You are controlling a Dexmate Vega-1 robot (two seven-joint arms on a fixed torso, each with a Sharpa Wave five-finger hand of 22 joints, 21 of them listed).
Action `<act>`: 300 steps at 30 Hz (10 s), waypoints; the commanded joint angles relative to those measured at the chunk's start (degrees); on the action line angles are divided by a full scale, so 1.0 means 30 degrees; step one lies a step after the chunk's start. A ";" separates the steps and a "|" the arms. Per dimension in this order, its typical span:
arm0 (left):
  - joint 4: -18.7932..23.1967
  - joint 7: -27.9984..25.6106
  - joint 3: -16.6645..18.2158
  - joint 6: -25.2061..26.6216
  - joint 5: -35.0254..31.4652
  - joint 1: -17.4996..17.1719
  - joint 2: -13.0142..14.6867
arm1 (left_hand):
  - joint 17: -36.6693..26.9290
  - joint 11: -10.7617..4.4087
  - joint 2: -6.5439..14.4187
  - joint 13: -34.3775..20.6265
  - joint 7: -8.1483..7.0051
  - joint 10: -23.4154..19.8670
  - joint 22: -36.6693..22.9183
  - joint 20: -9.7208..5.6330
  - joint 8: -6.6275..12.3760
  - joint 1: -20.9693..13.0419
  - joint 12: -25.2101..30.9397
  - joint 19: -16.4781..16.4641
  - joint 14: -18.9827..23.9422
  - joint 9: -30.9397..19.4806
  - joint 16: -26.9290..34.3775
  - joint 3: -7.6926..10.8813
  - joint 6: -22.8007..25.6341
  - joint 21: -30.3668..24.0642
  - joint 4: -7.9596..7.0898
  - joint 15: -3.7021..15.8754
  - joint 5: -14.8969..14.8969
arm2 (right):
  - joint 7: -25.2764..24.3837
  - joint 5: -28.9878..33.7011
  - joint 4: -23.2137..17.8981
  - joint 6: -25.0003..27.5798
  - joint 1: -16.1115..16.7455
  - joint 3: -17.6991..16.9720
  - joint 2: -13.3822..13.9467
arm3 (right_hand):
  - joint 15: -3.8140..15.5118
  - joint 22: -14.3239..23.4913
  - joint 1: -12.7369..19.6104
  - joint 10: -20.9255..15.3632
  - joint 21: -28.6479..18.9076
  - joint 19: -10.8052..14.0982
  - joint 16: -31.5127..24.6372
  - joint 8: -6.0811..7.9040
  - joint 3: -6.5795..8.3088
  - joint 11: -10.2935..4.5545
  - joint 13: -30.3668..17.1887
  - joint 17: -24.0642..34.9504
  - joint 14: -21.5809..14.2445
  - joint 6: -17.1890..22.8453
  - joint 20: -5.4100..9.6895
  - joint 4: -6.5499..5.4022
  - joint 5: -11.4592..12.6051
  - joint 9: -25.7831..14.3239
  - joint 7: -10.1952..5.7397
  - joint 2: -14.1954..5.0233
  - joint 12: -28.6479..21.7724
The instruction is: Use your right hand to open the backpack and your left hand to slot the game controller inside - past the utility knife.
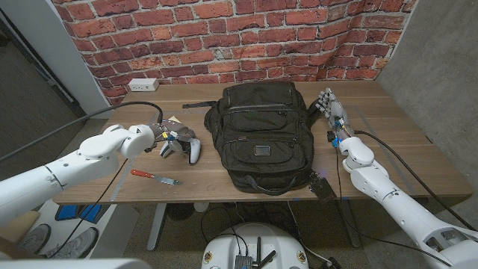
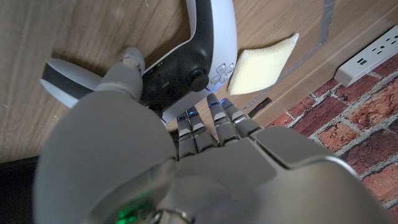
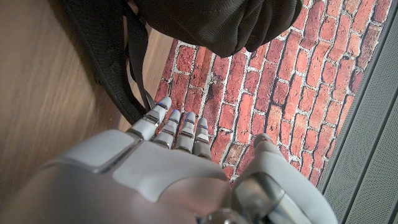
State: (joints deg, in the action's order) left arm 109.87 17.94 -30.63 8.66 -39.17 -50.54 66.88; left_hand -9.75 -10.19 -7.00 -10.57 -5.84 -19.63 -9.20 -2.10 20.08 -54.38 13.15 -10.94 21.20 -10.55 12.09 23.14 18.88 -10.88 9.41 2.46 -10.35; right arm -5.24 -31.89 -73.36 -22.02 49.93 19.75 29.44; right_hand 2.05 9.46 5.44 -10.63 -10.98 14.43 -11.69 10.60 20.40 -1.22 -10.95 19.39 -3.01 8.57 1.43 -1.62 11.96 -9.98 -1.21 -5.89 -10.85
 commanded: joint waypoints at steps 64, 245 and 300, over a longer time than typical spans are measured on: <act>0.3126 -0.0868 0.1965 0.2365 -0.0270 -0.1984 0.1369 | -0.0186 -0.0604 0.1971 -0.0060 -0.0812 -0.7272 -0.0127 -0.3195 0.0137 -0.2027 -0.0051 -0.3618 0.6378 0.0048 0.0050 -0.1212 0.7740 -0.0037 -0.0103 0.3647 -0.0230 | -0.0231 0.0954 -0.2478 -0.0451 0.1450 -0.0466 0.1566 | 0.0008 0.0080 -0.0229 -0.0235 0.0008 0.0084 -0.0241 0.0101 0.0149 -0.0005 0.0025 -0.0074 -0.0171 0.0343 0.0187 0.0074 -0.0118 -0.0052 0.0102 -0.0557 -0.0092; 0.0666 -0.0197 0.0395 0.1803 -0.1696 0.0507 -0.0407 | -0.0070 -0.0612 0.3133 -0.0089 -0.1148 -0.8364 -0.0151 -0.3150 -0.1404 -0.1546 -0.0635 -0.3038 0.7247 -0.0018 -0.0541 -0.0623 0.9200 0.0044 -0.0030 0.3687 -0.0258 | -0.7956 2.8222 -1.4904 -0.1014 1.7433 -0.9991 0.5564 | 0.1573 0.0054 0.8508 -0.2182 0.0420 0.1250 -0.0622 0.0246 0.1779 -0.1735 -0.0018 -0.2411 -0.4161 0.1120 -0.0214 0.4135 -0.0352 -0.0153 -0.1947 0.2426 0.0046; 0.1106 -0.0279 0.0483 0.2775 -0.1509 0.0057 -0.0261 | -0.0071 -0.0609 0.3211 -0.0093 -0.1112 -0.8485 -0.0150 -0.3150 -0.1820 -0.1354 -0.0675 -0.3001 0.7337 -0.0048 -0.0557 -0.0335 0.9437 0.0053 0.0027 0.3701 -0.0238 | -0.9807 3.1707 -1.5838 0.5784 1.6026 -0.5250 0.8828 | 0.2364 0.0040 1.2512 -0.3393 -0.0034 0.1492 -0.0771 0.0804 0.2328 -0.2173 -0.0066 -0.2669 -0.5376 0.2220 0.0635 0.4106 -0.0506 -0.0205 -0.1904 0.3195 -0.0198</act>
State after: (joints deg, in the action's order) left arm 112.77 17.74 -29.38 16.04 -43.91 -49.50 66.01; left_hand -9.75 -11.51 -4.21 -10.56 -7.35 -44.11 -9.46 -2.26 14.35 -59.15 10.64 -20.08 42.60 -10.54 10.20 20.24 41.23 -10.44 10.77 4.41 -10.74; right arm -32.11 61.27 -121.43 -9.17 100.28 -0.12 53.44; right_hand 2.38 9.46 41.94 -20.14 -10.81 18.33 -13.79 12.60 27.09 -7.54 -11.07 11.18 -18.85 14.72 2.46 10.76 10.63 -10.27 -6.74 3.75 -10.92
